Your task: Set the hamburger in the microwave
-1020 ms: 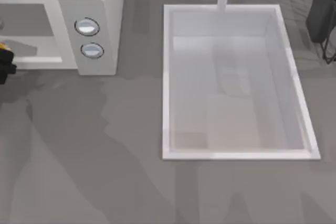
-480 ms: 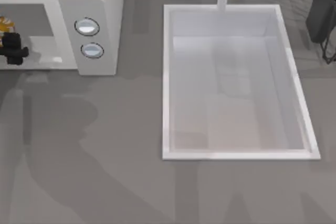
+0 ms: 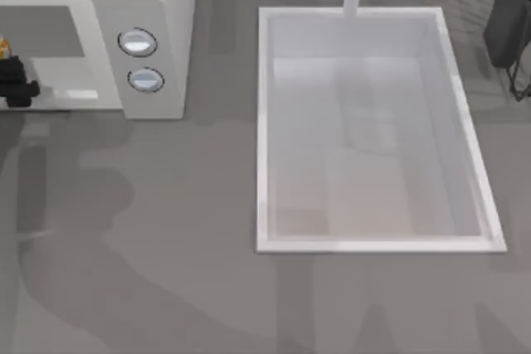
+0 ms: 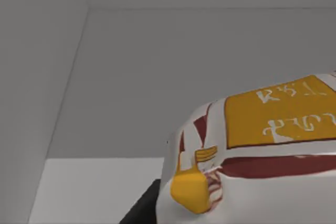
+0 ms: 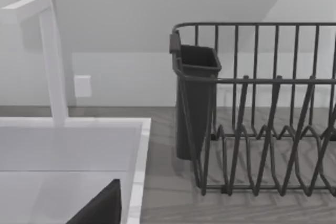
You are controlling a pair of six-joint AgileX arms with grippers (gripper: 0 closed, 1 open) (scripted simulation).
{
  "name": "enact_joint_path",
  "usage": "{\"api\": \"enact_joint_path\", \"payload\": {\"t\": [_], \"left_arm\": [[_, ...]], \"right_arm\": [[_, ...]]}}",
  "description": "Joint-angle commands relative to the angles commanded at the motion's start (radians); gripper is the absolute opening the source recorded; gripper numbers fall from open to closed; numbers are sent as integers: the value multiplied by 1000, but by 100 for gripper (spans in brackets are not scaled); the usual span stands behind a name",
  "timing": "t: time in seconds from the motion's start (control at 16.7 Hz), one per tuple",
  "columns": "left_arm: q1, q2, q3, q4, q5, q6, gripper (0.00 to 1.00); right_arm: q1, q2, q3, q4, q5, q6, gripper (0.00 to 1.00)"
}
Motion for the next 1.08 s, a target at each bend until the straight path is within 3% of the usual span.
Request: {"api": "enact_joint_path", "payload": {"t": [0.42,1.08], "left_arm": [[-8,44,73,-31,-8,-4,0],[-70,408,743,-300,-61,-28,0]], "right_arm": [[0,0,0,0,0,0,100],[0,0,0,0,0,0,100]]}}
